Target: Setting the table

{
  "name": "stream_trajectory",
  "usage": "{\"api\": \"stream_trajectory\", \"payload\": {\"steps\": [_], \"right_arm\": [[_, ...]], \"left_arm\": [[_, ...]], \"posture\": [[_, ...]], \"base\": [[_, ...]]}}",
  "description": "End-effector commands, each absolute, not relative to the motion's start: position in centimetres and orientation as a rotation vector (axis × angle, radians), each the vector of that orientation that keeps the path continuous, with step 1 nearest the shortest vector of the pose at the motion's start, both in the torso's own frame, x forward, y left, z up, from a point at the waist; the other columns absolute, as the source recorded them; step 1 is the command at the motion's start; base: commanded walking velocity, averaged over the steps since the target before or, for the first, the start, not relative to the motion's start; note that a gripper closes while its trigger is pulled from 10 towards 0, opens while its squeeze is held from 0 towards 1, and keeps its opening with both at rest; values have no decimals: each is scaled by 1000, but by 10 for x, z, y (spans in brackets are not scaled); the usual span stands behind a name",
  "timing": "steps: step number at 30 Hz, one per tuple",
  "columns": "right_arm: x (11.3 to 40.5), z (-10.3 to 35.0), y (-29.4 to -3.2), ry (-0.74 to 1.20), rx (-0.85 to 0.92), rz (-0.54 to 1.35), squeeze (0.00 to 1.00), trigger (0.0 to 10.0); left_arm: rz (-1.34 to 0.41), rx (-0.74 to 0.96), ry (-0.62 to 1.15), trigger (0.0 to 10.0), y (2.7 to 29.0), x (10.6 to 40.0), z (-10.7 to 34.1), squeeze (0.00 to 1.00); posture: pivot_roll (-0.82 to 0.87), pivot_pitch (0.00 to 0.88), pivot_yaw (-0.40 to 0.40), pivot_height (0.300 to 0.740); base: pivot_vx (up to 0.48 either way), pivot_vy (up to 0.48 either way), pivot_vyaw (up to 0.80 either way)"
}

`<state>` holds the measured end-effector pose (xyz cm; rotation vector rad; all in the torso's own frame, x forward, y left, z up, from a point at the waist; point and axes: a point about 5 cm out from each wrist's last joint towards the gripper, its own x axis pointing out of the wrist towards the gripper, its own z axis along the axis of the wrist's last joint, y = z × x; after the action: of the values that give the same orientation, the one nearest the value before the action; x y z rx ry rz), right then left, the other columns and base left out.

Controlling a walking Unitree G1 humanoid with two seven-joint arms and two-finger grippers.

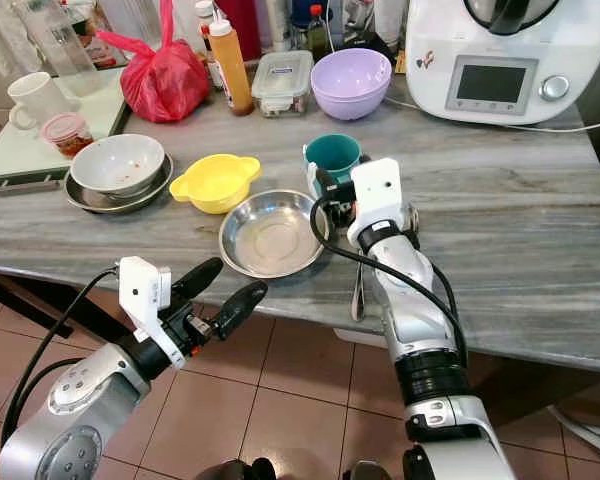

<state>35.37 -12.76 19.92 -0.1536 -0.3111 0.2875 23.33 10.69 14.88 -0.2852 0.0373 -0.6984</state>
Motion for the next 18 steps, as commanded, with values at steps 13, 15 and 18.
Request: {"api": "stream_trajectory", "payload": {"steps": [13,15,18], "right_arm": [[317,190,-120,-304,-110,324,1000,10000],[312,188,-120,-300,-108,325,1000,10000],[306,185,-121,-291,-112,330,1000,10000]], "left_arm": [[-639,-249,5,10000,115,241,149,0],[-604,-230,10,10000,118,244,145,0],[-585,-236,5,10000,120,245,143,0]], "posture": [[-85,107,141,740],[-89,105,142,740],[-93,104,144,740]], "base": [[0,0,0],[0,0,0],[0,0,0]]}}
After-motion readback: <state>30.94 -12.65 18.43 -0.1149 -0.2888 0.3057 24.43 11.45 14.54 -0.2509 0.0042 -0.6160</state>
